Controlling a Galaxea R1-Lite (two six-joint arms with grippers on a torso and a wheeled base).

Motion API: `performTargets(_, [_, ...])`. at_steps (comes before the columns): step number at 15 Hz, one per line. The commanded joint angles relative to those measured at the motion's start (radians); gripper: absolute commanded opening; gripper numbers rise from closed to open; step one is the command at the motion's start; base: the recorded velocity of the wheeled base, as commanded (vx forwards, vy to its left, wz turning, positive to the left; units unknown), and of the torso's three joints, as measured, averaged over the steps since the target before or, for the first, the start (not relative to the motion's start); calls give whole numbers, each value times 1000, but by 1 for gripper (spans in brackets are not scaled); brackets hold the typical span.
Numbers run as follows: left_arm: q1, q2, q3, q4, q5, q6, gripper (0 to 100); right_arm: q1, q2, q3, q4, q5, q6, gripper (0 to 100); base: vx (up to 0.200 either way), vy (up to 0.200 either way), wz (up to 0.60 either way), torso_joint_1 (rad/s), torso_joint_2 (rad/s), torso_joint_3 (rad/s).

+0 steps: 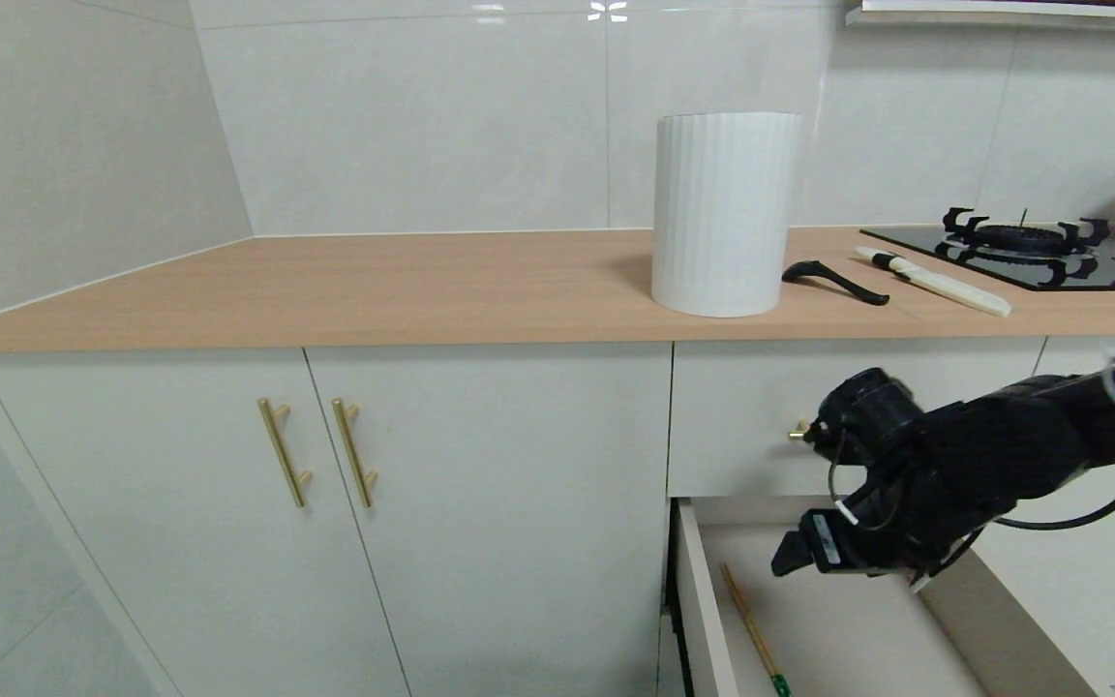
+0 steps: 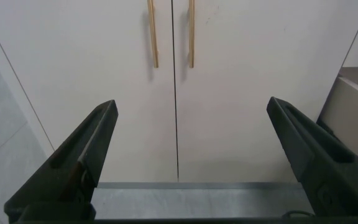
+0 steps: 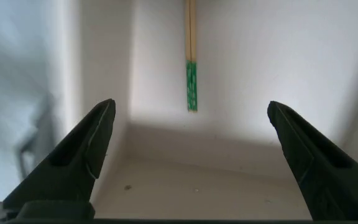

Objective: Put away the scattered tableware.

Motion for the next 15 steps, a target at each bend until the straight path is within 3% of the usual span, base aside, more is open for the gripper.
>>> performTargets(1, [0, 0, 0, 0, 1, 0, 100, -74, -245, 7, -1, -3, -9, 100, 0, 0, 0, 0, 0, 0])
performTargets(6, [1, 0, 0, 0, 1, 0, 100, -147, -378, 13, -2, -3, -70, 100, 0, 0, 0, 0, 0, 0])
performTargets(15, [1, 0, 0, 0, 1, 0, 100, -149, -416, 22, -4, -4, -98, 100, 0, 0, 0, 12, -47, -34])
